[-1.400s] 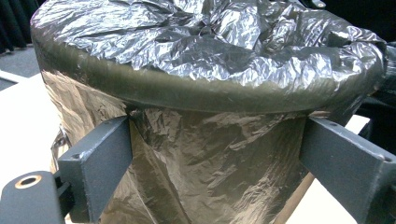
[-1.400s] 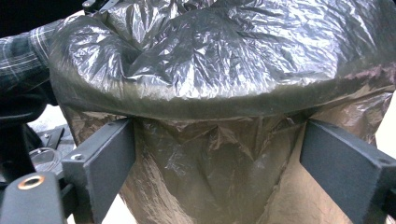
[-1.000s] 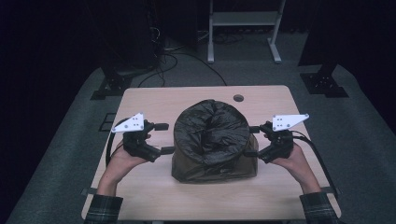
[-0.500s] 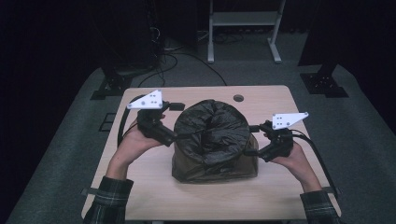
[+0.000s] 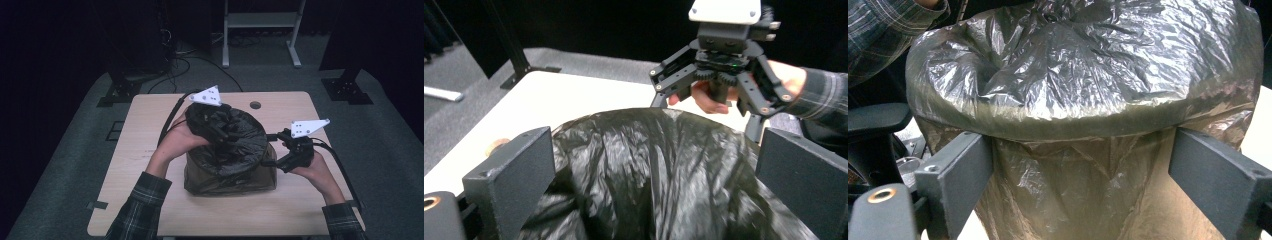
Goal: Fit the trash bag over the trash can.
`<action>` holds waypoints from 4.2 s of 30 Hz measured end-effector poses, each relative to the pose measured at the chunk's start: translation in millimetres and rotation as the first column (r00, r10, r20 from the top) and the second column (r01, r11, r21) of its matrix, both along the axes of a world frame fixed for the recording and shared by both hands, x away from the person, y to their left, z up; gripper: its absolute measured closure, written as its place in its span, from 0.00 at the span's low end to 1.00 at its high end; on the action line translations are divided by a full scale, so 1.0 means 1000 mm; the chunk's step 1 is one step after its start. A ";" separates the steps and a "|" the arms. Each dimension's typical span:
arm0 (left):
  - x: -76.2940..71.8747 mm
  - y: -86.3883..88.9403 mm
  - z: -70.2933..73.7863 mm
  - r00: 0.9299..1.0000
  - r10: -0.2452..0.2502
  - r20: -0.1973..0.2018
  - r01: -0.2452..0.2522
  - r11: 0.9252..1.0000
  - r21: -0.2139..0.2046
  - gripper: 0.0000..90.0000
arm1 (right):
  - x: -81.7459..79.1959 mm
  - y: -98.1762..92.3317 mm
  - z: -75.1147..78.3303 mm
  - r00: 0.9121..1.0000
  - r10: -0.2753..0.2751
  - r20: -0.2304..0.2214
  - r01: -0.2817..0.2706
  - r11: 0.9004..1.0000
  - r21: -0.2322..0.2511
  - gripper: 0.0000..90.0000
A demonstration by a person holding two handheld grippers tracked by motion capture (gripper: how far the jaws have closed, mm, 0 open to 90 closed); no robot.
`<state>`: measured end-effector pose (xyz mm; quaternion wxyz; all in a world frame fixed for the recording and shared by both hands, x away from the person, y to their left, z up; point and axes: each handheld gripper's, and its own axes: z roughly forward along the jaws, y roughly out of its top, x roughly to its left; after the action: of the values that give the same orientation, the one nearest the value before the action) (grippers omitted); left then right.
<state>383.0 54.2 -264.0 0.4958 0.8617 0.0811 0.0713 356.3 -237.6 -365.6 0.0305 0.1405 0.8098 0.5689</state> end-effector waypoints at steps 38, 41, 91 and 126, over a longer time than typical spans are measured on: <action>0.027 -0.073 -0.071 0.994 0.053 -0.090 -0.013 0.916 0.402 0.01 | 0.000 -0.002 -0.003 1.000 -0.009 0.004 0.009 1.000 -0.023 0.11; 0.028 -0.077 -0.076 0.993 0.046 -0.112 0.007 0.902 0.431 0.01 | 0.000 -0.002 -0.003 1.000 -0.009 0.003 0.009 1.000 -0.026 0.11; 0.008 -0.068 -0.068 0.987 0.052 -0.155 0.038 0.849 0.528 0.02 | -0.003 -0.009 0.000 1.000 -0.026 0.014 0.026 1.000 -0.008 0.11; 0.024 -0.067 -0.042 0.995 0.075 -0.069 -0.041 0.915 0.402 0.02 | -0.004 -0.015 0.005 0.999 -0.037 0.024 0.037 0.999 -0.001 0.11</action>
<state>406.9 -12.5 -305.6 0.3031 0.9442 0.1109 0.0654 352.3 -252.3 -360.9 0.0509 0.1485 0.8070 0.5693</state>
